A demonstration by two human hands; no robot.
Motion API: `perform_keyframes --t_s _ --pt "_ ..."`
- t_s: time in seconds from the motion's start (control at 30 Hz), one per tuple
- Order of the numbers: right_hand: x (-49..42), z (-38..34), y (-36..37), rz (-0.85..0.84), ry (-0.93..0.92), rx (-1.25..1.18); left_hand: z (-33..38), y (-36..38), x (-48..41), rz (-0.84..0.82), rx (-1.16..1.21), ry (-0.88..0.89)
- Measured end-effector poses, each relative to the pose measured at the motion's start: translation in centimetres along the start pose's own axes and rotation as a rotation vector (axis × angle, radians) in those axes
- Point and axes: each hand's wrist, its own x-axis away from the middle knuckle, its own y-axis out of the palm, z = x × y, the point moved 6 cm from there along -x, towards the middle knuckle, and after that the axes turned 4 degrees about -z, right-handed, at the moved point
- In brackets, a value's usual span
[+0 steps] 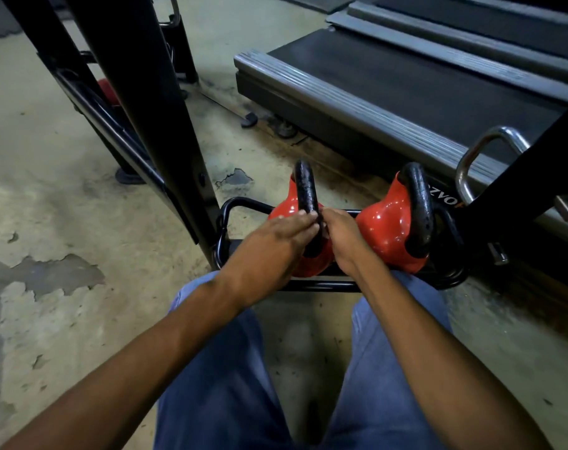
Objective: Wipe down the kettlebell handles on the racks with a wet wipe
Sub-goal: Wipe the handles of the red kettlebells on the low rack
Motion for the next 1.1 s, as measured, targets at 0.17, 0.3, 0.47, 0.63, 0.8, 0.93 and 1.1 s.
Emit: perform_keyframes --t_s 0.17,0.3,0.47,0.63,0.8,0.93,1.1 --pt "1.8 2.0 -2.1 0.001 -0.047 0.01 2.1 2.2 2.4 -0.004 -0.067 -0.034" --pt "0.5 0.9 -0.7 -0.003 -0.088 0.053 3.1 3.2 2.9 -0.025 -0.091 -0.016" --pt "1.7 1.6 -2.0 0.042 -0.131 0.079 3.3 3.4 3.1 -0.026 -0.098 -0.035" --pt "3.3 0.5 -0.6 0.225 -0.425 0.304 3.8 4.0 3.5 -0.02 -0.09 -0.046" --pt "1.9 -4.3 1.9 -0.047 -0.85 1.06 4.0 4.2 3.8 -0.013 -0.12 -0.05" --pt "1.3 -4.8 5.4 -0.636 -0.91 2.009 4.2 4.4 3.7 -0.041 -0.141 -0.039" --pt "-0.8 -7.1 8.4 -0.8 -0.57 2.331 4.3 4.3 3.6 -0.051 -0.179 -0.049"
